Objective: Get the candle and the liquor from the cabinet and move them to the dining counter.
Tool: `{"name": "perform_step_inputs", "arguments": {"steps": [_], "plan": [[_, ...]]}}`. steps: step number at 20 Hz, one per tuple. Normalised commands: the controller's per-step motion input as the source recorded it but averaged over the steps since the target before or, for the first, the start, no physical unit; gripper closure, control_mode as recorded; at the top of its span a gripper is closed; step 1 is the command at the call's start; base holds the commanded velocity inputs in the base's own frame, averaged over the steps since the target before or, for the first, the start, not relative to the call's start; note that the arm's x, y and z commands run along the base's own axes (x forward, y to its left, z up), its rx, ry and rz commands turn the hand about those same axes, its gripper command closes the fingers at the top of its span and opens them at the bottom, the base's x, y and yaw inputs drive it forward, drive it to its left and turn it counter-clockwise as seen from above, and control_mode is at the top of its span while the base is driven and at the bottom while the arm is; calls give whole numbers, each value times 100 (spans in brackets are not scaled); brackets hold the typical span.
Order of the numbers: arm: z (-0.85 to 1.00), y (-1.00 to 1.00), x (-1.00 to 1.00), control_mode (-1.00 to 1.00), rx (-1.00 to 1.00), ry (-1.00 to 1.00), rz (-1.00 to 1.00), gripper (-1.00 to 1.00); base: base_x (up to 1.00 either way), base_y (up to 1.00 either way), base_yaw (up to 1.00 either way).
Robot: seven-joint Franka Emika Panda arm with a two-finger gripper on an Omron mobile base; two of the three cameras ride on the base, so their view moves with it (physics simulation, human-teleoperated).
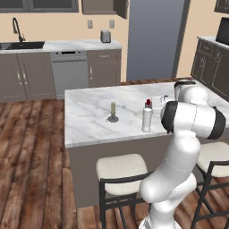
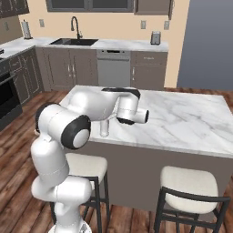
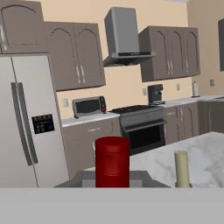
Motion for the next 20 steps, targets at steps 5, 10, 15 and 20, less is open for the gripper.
{"name": "perform_step_inputs", "arguments": {"steps": [5,10,15,20], "plan": [[0,0,13,-100,0,0,0,100,0,0,0],[0,0,21,-100,0,0,1,100,0,0,0],[0,2,30,-100,0,0,2,100,0,0,0],[-3,10,33,-100,0,0,5,100,0,0,0]]}}
